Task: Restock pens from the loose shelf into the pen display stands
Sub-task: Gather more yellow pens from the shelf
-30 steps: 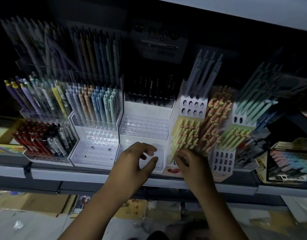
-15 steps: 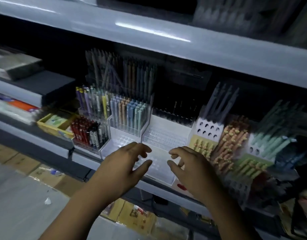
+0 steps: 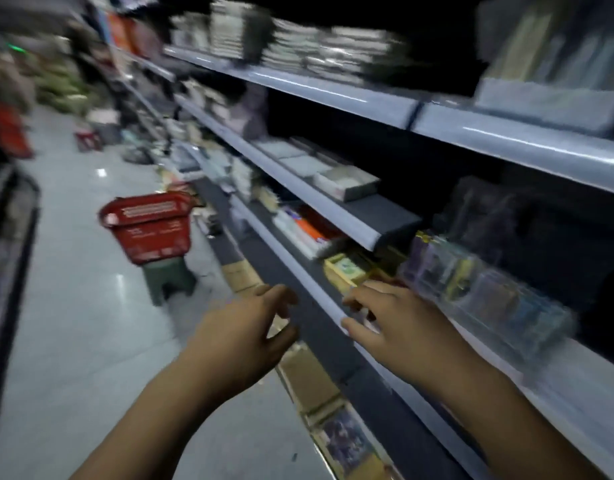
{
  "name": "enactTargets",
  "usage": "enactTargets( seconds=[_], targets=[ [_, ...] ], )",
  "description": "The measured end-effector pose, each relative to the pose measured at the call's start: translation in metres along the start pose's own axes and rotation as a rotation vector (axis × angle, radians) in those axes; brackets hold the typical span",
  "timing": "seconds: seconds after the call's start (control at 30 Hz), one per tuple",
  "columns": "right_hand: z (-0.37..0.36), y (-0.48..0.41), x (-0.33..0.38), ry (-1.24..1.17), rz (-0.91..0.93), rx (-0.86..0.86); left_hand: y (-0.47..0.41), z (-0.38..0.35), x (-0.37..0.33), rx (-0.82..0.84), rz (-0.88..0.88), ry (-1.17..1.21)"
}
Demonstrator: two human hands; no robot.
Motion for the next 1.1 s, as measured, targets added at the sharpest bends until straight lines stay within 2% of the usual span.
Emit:
enactTargets(
  seconds=[0.37, 0.57, 0.67, 1.1],
  targets=[
    [-0.029, -0.388, 0.178, 0.065, 0.375, 0.062, -0.097, 0.216, 0.289, -0.274, 0.247, -0.124],
    [-0.067, -0.572, 0.228, -0.373, 0.328, -0.036, -0.159, 0.300, 0.430, -0.414, 0.419, -0.013],
    [-0.092, -0.650, 0.238, -0.465, 0.350, -0.083, -0.201, 0.321, 0.488, -0.469, 0.461, 0.008],
    [-0.121, -1.004, 0.268, -0.214, 0.660, -0.036, -0.445, 0.436, 0.675, -0.567, 0.580, -0.070]
  ],
)
Point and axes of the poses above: each hand's wrist, its own y-axis away from the middle knuckle, its own z-axis out of the back of the hand, x = y × z, the point moved 7 cm from there along -y, towards the middle knuckle, and after that the axes turned 15 degrees about z, right-handed, at the moved point
